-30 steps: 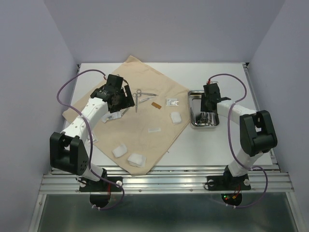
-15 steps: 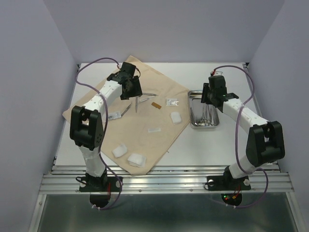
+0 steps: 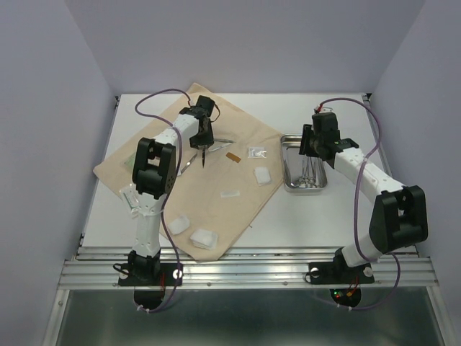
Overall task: Prepare the surgical pack
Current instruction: Pick up the medical item from the surgical kit.
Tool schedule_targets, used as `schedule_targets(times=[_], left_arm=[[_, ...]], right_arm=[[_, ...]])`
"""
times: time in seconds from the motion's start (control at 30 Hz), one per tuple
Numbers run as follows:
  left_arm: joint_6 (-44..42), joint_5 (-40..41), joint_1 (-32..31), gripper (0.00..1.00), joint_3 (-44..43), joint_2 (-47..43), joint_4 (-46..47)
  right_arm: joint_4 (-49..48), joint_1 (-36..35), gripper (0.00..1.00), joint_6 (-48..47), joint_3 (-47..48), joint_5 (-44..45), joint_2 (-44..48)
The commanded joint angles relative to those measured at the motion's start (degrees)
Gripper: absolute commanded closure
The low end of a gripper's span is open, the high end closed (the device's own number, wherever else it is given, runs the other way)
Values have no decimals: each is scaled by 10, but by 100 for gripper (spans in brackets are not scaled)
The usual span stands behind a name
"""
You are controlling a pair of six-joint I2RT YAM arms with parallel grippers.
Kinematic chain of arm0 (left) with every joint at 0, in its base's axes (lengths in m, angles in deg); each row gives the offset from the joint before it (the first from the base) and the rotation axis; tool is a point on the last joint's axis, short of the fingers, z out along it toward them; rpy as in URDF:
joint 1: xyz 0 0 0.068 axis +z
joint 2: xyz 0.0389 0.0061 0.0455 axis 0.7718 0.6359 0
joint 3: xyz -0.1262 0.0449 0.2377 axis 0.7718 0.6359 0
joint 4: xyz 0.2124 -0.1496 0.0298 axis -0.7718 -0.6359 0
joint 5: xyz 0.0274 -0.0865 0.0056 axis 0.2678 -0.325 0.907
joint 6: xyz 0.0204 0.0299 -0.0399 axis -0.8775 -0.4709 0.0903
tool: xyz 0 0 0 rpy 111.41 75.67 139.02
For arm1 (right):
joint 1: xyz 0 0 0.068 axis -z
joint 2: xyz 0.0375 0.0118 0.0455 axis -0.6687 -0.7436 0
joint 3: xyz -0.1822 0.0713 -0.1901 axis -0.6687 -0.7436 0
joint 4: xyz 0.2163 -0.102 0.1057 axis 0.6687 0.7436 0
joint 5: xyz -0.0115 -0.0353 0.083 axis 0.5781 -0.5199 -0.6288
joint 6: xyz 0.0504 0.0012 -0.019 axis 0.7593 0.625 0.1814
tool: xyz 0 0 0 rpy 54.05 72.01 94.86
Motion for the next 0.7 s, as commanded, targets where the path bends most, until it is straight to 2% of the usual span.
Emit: schedule_targets(times=[0.0,0.17,0.23,0.27,0.3,0.37,0.47,0.5,0.57,0.6,0.67], left_arm=[[-10,22,-2,49,-14,-3,-8],[-16,22,-2,54,1,12,-6],[-20,22,-2,60,7,12,-1],[-25,25,-2,66,11,10,-1],[-41,26,-2,74,21,-10,11],[-56,35,-3,80,36,-29,21],[-92,34,-3,83,58,-69,47],[-102,31,-3,88,67,-88,64],[-124,25,-3,90,80,-103,74],[-136,23,-3,94,86,-114,84],[-144,20,-4,94,93,-126,87]], right_arm=[[3,-4,51,6,10,-3,25],[-1,-4,51,12,16,-13,16],[0,-4,51,15,19,-14,13],[0,-4,51,15,20,-13,14],[3,-4,51,15,21,-14,14],[7,-4,51,15,25,-14,16],[13,-4,51,14,25,-14,24],[14,-4,51,14,25,-14,26],[16,-4,51,15,25,-14,33],[18,-4,51,15,25,-14,37],[22,-4,51,15,23,-16,40]])
